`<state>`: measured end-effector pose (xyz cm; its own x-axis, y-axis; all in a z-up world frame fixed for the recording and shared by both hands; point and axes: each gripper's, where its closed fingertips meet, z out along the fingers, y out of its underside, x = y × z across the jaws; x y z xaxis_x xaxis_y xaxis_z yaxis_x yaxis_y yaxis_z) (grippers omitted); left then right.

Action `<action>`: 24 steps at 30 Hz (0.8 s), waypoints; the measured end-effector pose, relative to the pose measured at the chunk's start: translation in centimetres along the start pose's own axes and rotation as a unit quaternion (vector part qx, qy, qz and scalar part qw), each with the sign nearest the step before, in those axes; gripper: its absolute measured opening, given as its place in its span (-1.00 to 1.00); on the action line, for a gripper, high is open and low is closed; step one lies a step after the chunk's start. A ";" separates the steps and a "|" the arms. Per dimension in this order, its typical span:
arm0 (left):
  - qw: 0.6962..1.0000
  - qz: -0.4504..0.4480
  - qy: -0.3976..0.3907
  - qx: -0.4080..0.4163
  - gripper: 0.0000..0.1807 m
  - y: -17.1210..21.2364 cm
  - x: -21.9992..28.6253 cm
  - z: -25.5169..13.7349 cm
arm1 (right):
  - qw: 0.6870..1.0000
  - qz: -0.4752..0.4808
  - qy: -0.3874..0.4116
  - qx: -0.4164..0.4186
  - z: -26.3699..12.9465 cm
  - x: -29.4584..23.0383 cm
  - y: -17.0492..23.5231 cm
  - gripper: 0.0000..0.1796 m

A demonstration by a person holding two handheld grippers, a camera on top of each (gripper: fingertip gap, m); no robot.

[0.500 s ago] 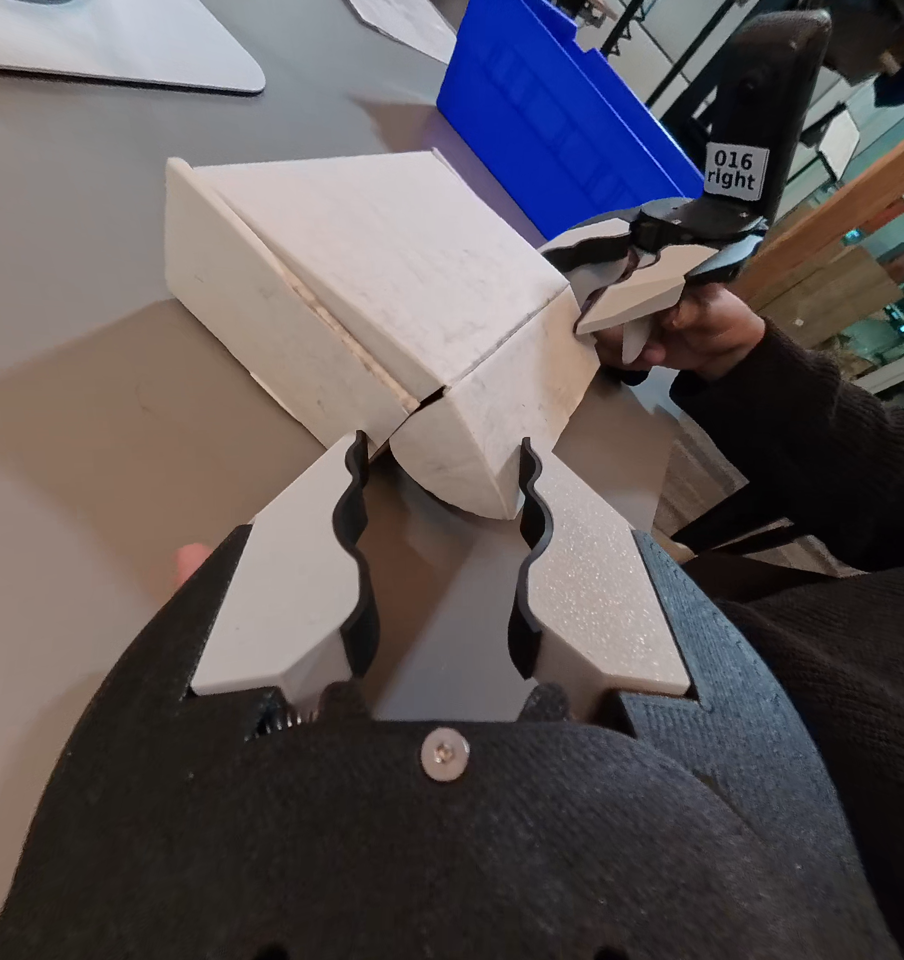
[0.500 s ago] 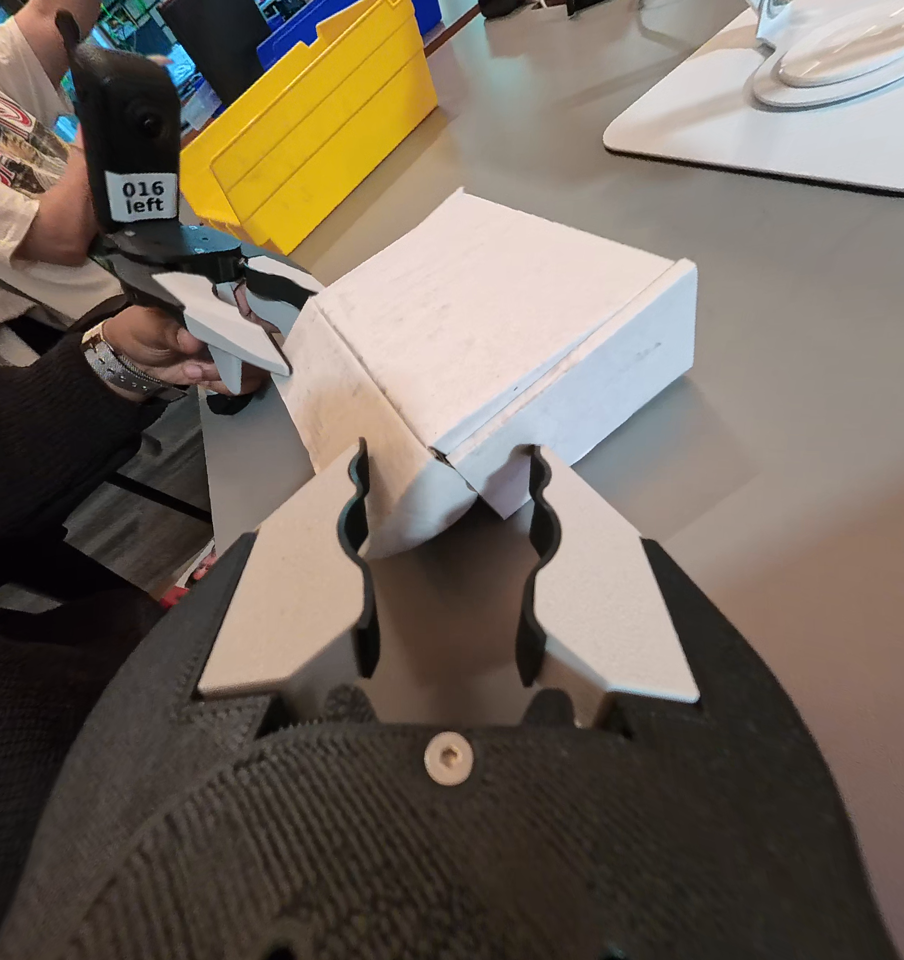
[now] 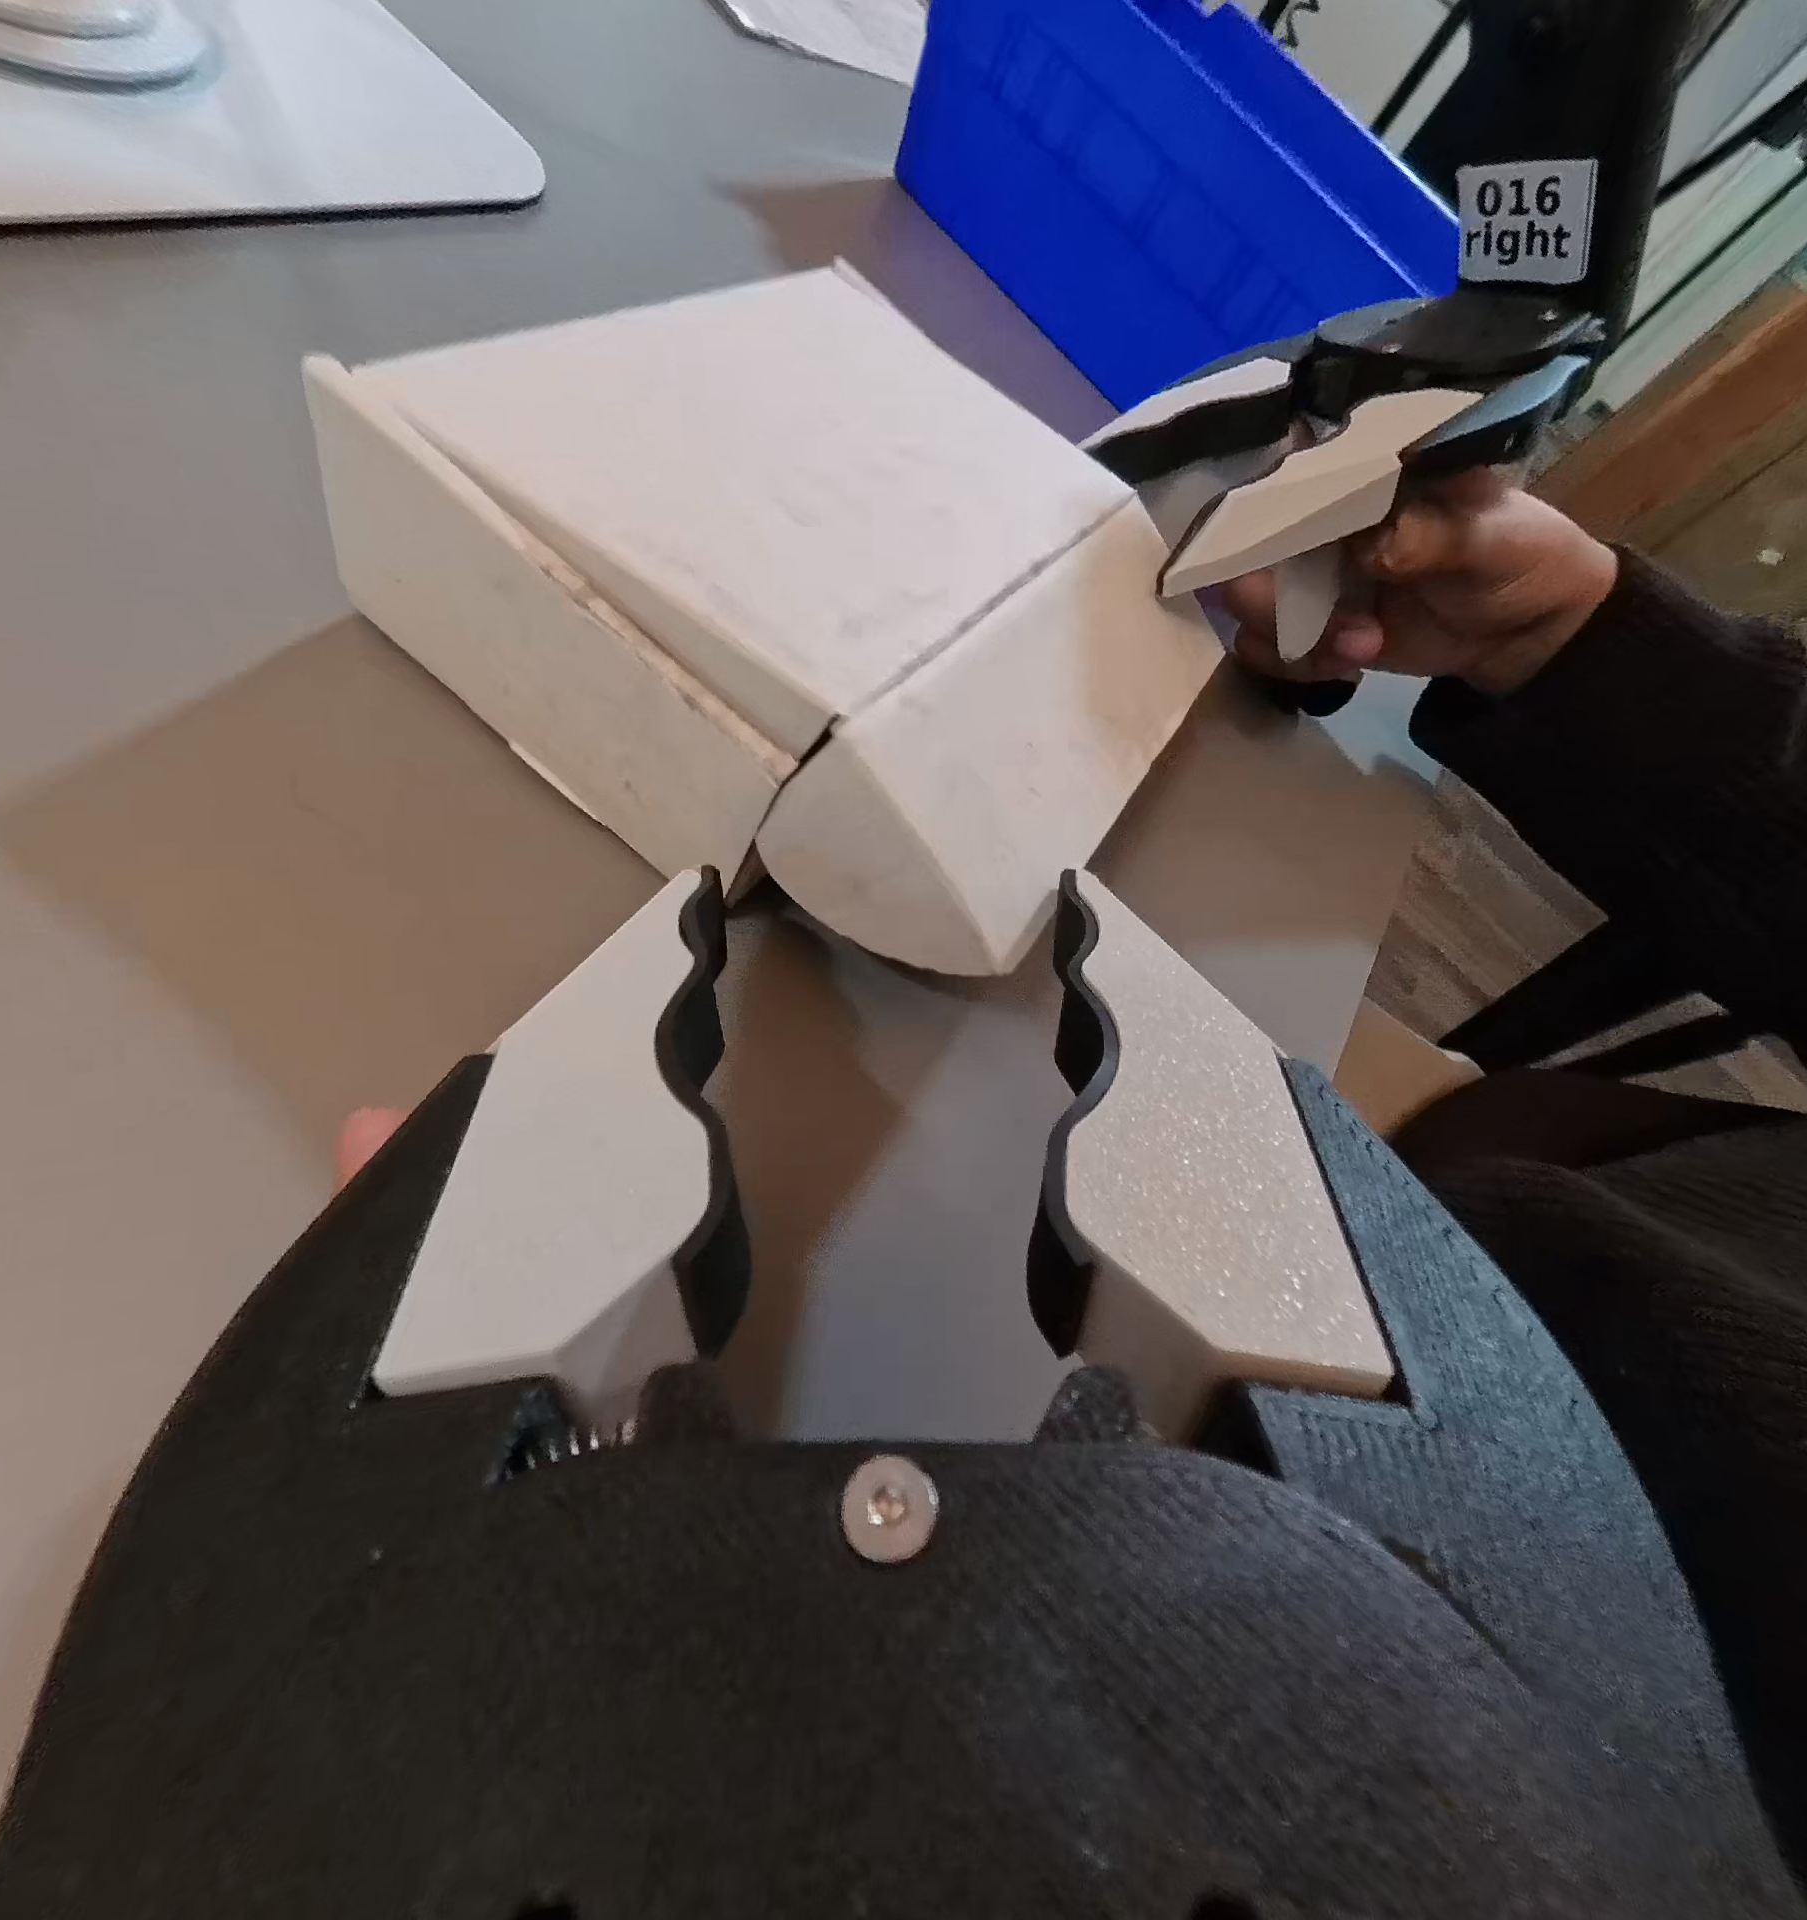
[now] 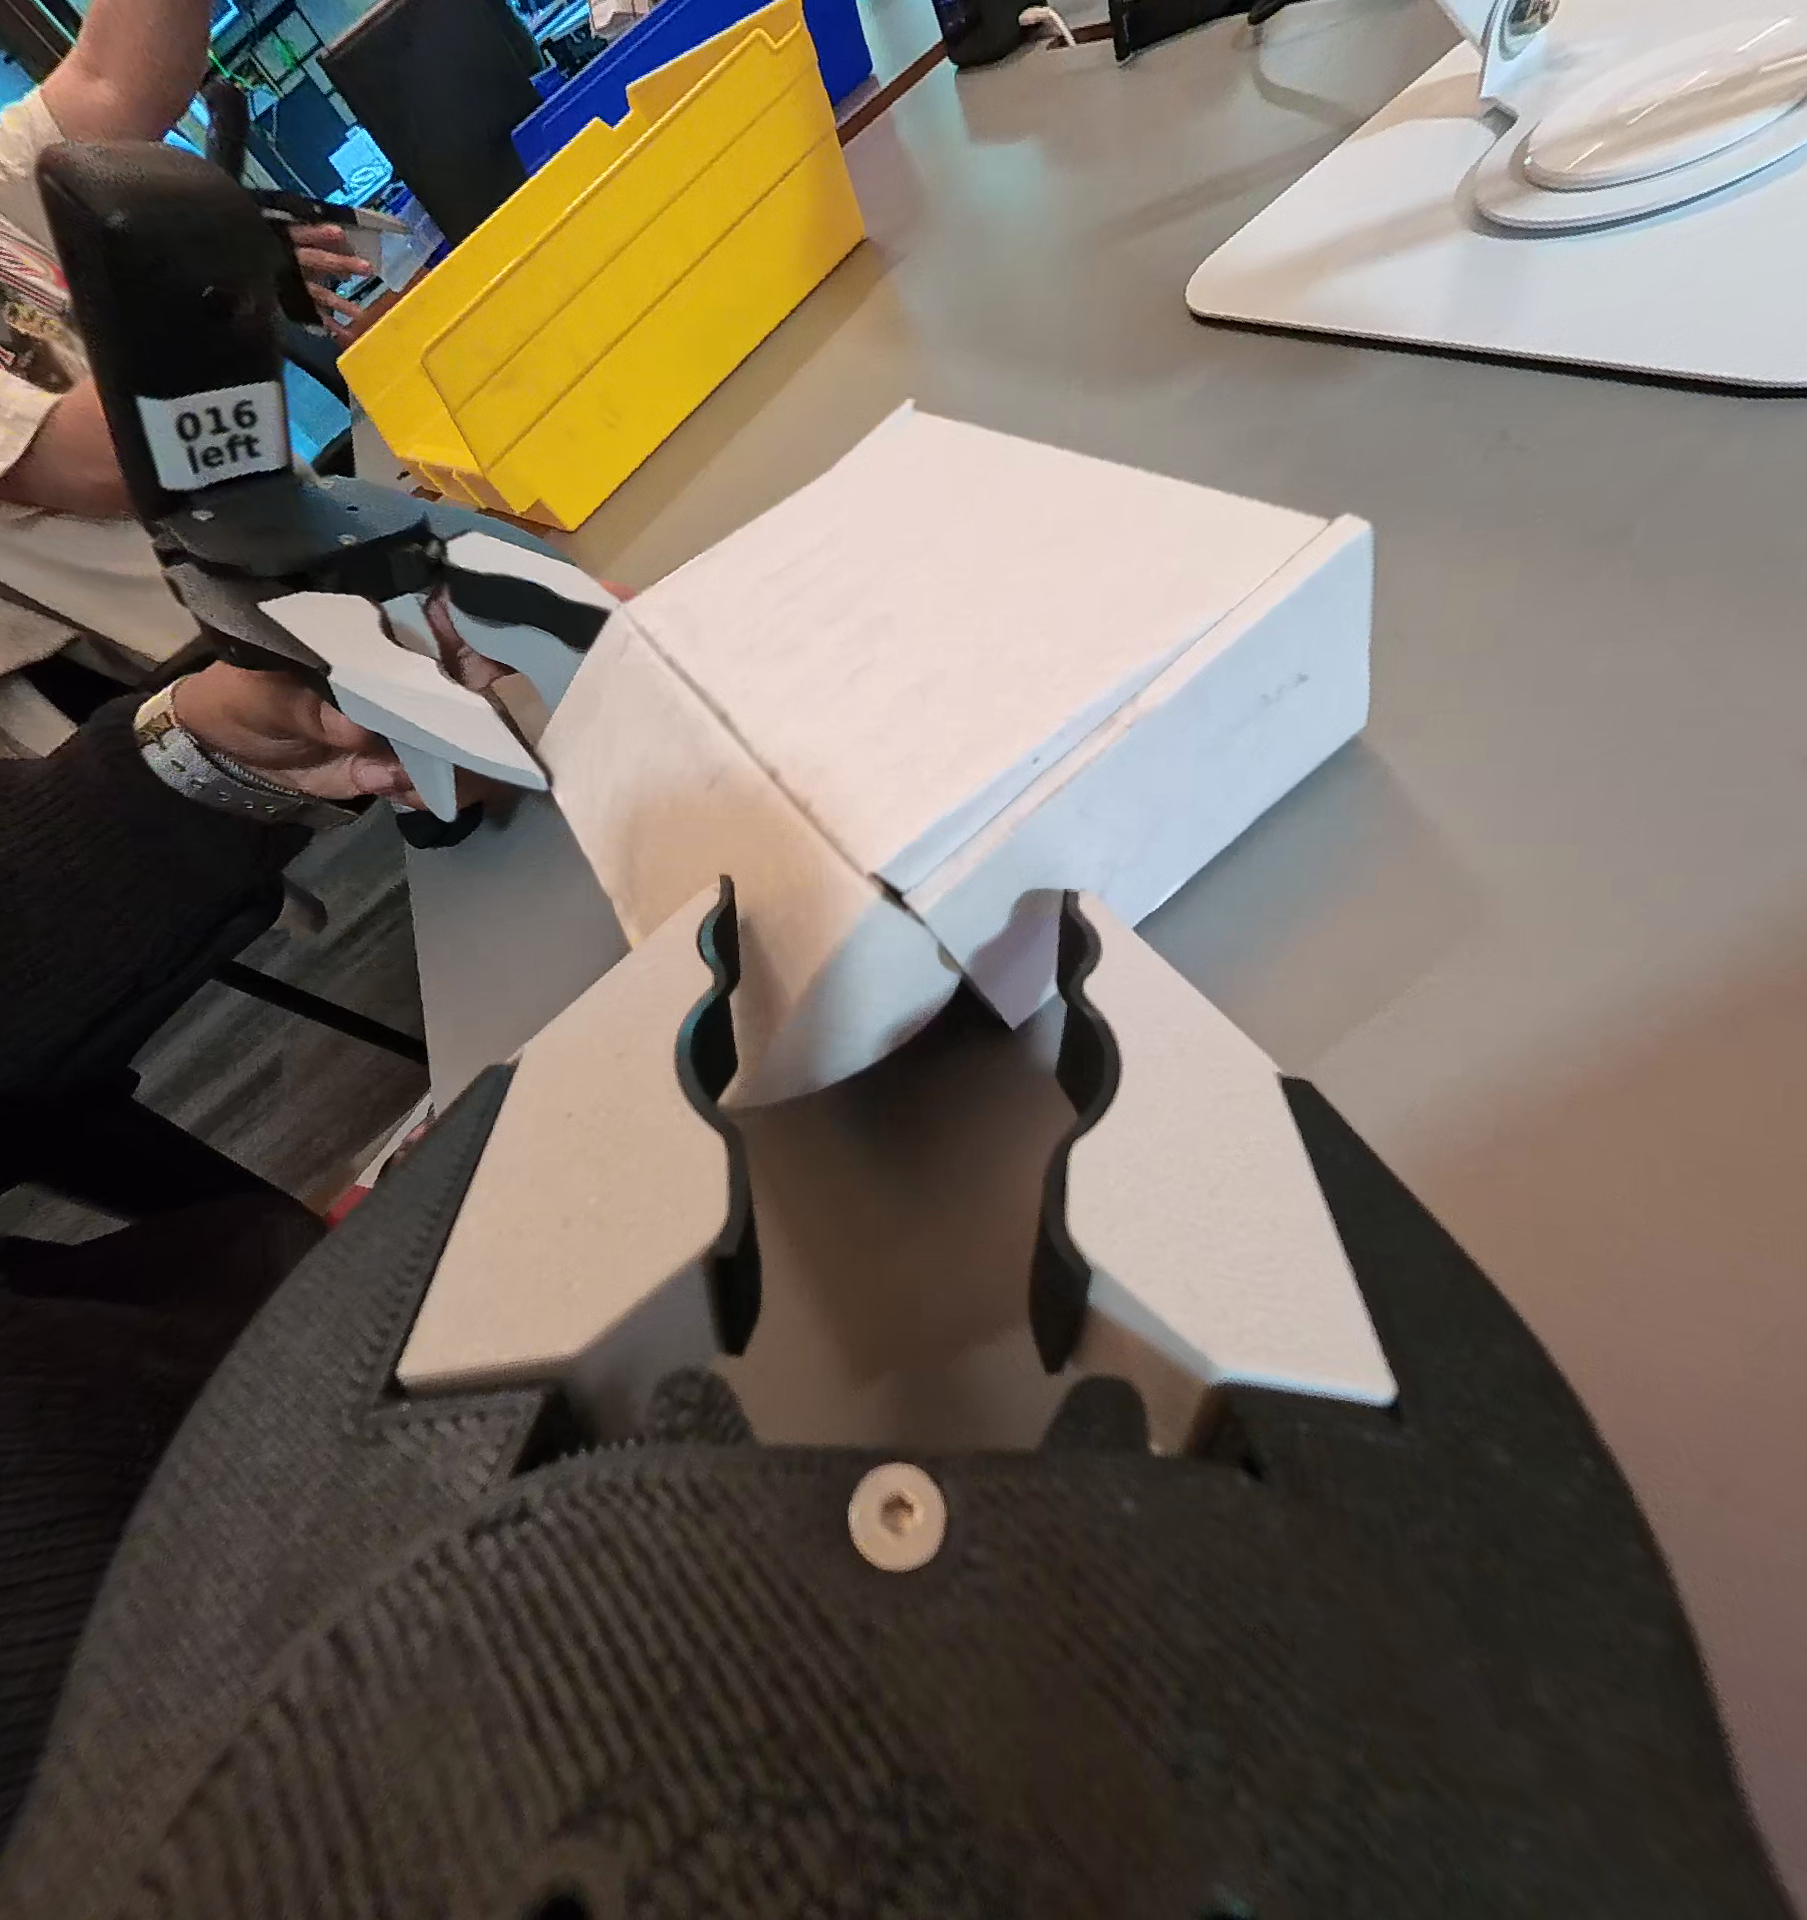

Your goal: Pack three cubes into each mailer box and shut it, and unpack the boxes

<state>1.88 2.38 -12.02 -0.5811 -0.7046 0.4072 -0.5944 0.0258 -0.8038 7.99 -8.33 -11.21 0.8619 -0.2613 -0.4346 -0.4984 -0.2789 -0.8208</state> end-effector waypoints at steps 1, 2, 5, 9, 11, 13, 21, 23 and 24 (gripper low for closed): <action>1.000 -0.001 -0.001 0.007 -0.33 -0.2 0.1 -0.2 | 1.000 0.001 0.002 0.001 -0.1 0.1 0.0 -0.31; 1.000 -0.001 0.000 0.014 -0.34 -0.5 0.1 -0.4 | 1.000 0.003 0.003 0.004 -0.3 0.2 -0.1 -0.30; 0.999 -0.009 0.017 0.037 -0.42 -1.3 0.6 -0.4 | 1.000 0.013 0.005 0.010 -0.4 0.5 -0.2 -0.27; 0.999 -0.010 0.020 0.031 -0.46 -1.0 0.8 0.1 | 1.000 0.018 0.000 0.009 0.0 0.5 -0.4 -0.25; 1.000 -0.008 0.013 0.023 -0.47 -0.6 0.7 0.4 | 1.000 0.018 -0.004 0.008 0.3 0.3 -0.5 -0.22; 1.000 -0.009 0.010 0.027 -0.47 -0.7 0.6 0.4 | 1.000 0.017 -0.001 0.009 0.4 0.4 -0.5 -0.22; 1.000 -0.009 0.003 0.019 -0.52 -0.9 0.8 0.5 | 1.000 0.011 0.009 0.006 0.5 0.5 -0.4 -0.24; 1.000 -0.013 0.001 0.021 -0.55 -1.0 0.8 0.4 | 1.000 0.013 0.008 0.007 0.5 0.6 -0.5 -0.24; 1.000 -0.013 0.000 0.019 -0.55 -1.0 0.8 0.5 | 1.000 0.014 0.008 0.007 0.5 0.6 -0.5 -0.25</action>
<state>2.25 1.45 -11.08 -0.5653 -0.7049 0.4284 -0.5882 -0.0196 -0.8084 8.76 -7.87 -11.26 0.8458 -0.2836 -0.4519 -0.5212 -0.2581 -0.8135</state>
